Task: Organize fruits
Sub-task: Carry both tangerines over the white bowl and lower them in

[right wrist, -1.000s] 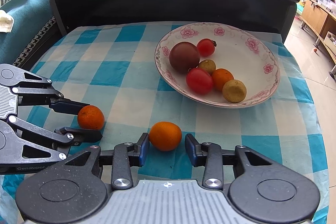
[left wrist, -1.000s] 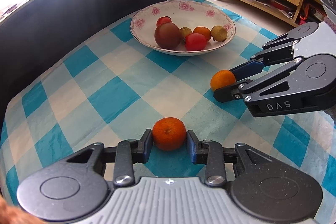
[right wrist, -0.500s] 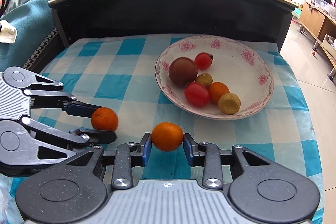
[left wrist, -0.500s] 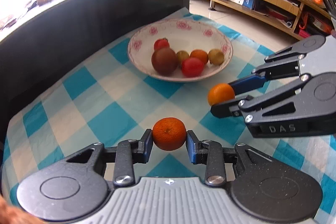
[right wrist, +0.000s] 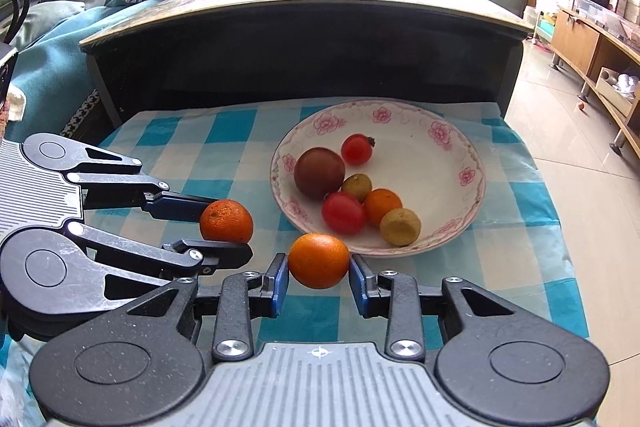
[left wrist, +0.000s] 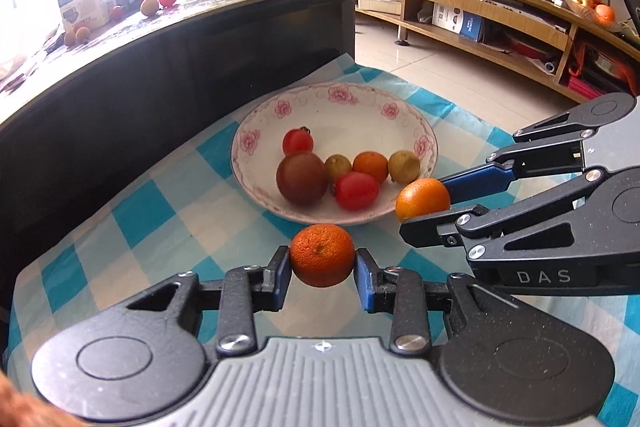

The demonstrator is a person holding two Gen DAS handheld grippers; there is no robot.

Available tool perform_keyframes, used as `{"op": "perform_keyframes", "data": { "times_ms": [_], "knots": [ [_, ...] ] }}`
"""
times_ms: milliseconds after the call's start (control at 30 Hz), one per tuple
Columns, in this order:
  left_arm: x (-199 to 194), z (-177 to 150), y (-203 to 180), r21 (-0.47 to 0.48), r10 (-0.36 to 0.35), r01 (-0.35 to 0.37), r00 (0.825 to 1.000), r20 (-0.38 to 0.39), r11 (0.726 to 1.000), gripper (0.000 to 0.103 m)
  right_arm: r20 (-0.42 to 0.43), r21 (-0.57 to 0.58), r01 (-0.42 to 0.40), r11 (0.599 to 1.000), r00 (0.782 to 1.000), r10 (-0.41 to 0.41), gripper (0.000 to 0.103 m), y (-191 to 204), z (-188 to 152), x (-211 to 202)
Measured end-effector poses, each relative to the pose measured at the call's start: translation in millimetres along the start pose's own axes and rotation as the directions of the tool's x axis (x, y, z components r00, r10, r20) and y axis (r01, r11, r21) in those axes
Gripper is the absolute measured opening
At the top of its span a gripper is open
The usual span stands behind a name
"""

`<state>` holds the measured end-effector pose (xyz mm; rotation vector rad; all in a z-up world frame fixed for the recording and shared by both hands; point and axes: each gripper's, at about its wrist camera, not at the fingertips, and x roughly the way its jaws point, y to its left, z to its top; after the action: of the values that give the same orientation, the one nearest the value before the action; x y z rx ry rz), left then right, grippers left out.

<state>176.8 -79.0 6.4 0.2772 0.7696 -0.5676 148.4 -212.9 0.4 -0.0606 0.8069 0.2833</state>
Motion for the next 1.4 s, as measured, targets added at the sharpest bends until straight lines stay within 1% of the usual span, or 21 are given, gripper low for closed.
{"op": "perform_keyframes", "data": {
  "times_ms": [367, 567, 733, 967, 1133, 1400],
  "knots": [
    [10, 23, 1, -0.01, 0.025, -0.024, 0.998, 0.05, 1.0, 0.042, 0.048, 0.051, 0.045, 0.998, 0.998, -0.048, 0.028, -17, 16, 0],
    [20, 34, 7, -0.035, 0.043, -0.04, 0.997, 0.067, 0.999, 0.041, 0.069, 0.083, 0.061, 0.995, 0.995, -0.066, 0.029, -25, 26, 7],
    [26, 41, 10, -0.046, 0.049, -0.046, 0.996, 0.076, 0.998, 0.041, 0.087, 0.11, 0.057, 0.992, 0.994, -0.066, 0.029, -33, 32, 13],
    [39, 49, 10, -0.031, 0.062, -0.06, 0.995, 0.083, 0.998, 0.04, 0.088, 0.139, 0.073, 0.988, 0.992, -0.086, 0.03, -42, 36, 22],
    [45, 53, 13, -0.036, 0.068, -0.066, 0.994, 0.087, 0.997, 0.04, 0.096, 0.154, 0.07, 0.986, 0.992, -0.085, 0.03, -46, 39, 27],
    [55, 55, 12, -0.029, 0.077, -0.075, 0.993, 0.093, 0.997, 0.04, 0.081, 0.177, 0.072, 0.982, 0.993, -0.087, 0.03, -53, 40, 36]
  ]
}}
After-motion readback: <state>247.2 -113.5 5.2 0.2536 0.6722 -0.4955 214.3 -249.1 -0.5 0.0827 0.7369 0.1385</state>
